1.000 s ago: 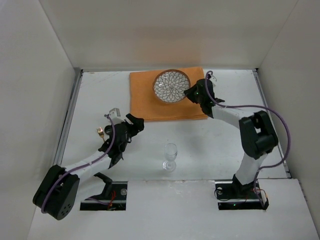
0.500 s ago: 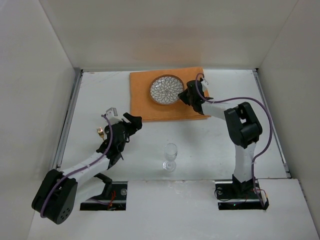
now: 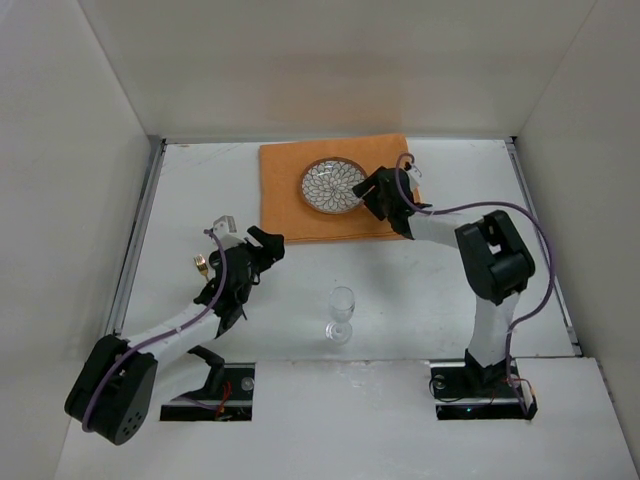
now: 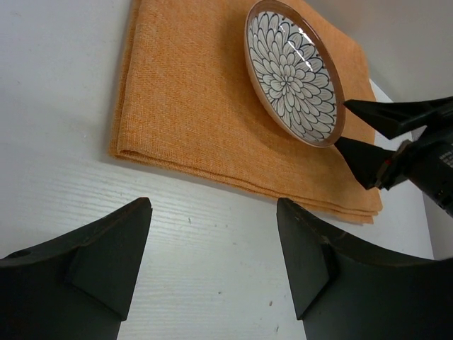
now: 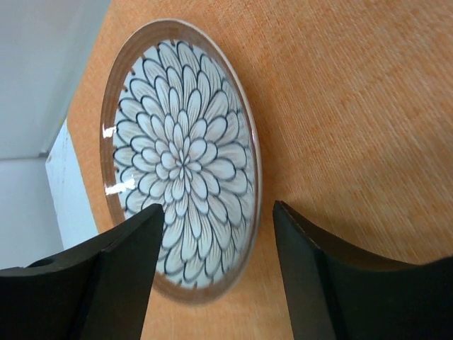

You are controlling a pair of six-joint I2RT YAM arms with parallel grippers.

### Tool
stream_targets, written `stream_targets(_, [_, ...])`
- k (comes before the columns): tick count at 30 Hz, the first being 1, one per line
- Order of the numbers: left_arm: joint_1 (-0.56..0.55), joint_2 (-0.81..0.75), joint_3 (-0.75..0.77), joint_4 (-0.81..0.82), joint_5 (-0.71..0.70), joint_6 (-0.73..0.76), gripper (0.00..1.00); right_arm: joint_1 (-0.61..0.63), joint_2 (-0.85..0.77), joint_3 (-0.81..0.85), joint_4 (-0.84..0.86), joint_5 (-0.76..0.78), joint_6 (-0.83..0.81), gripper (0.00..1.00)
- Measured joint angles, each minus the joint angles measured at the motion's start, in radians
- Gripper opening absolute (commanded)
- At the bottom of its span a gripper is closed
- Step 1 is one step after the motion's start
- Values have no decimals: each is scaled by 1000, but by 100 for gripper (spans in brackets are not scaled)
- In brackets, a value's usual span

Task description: Set the dinner table for one person

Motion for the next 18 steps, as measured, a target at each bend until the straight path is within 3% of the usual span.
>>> stream_targets(4, [-1,14,3,-6,-1,0,66,-8,-156,-138,15,0,-38,71])
stream_targets(8, [-3,53,18,-40,-3,-2,64,-70,-326,-289,43,-8,-73,51])
stream_targets(10, [-8,79,27,-50,-6,-4,63,-129,-383,-346,41,-2,-99,46])
stream_targets(14, [-17,154,66,-81,-12,-11,63,-225,-423,-382,-19,37,-189,49])
stream_targets(18, [-23,199,89,-102,-29,-16,63,-230,-401,-339,-134,45,-319,54])
